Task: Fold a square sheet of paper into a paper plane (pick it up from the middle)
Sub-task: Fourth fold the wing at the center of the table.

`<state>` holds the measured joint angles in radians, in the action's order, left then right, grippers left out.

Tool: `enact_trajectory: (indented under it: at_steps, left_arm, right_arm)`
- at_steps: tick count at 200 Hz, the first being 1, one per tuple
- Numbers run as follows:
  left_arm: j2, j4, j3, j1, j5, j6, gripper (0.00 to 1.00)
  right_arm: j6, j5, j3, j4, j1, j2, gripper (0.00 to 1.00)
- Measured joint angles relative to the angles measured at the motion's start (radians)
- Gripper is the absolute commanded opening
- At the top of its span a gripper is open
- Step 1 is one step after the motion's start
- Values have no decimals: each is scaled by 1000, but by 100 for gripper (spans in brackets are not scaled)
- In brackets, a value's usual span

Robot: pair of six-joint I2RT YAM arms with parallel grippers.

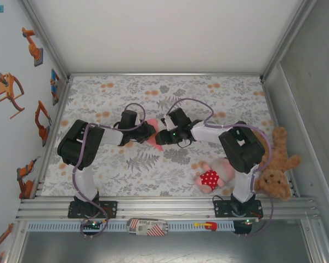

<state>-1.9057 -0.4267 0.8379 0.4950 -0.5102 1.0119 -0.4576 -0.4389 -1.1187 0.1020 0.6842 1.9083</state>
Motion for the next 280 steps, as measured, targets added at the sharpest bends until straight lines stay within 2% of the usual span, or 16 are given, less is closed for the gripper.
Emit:
enact_trajectory:
  at_steps: [49,100,184,280]
  left_arm:
    - [0,0,0,2,0,0,13]
    - [2,1,0,2,0,0,13]
    - [61,51,15,1,1,-4,13]
    - [104,64,-1,-25,-6,-18,13]
  right_arm:
    - [31,45,-27,42,19,32,45]
    - [40,71,-39,62,19,43,32]
    - [38,92,-40,69,16,48,23]
    - [27,8,-25,40,-21,55,19]
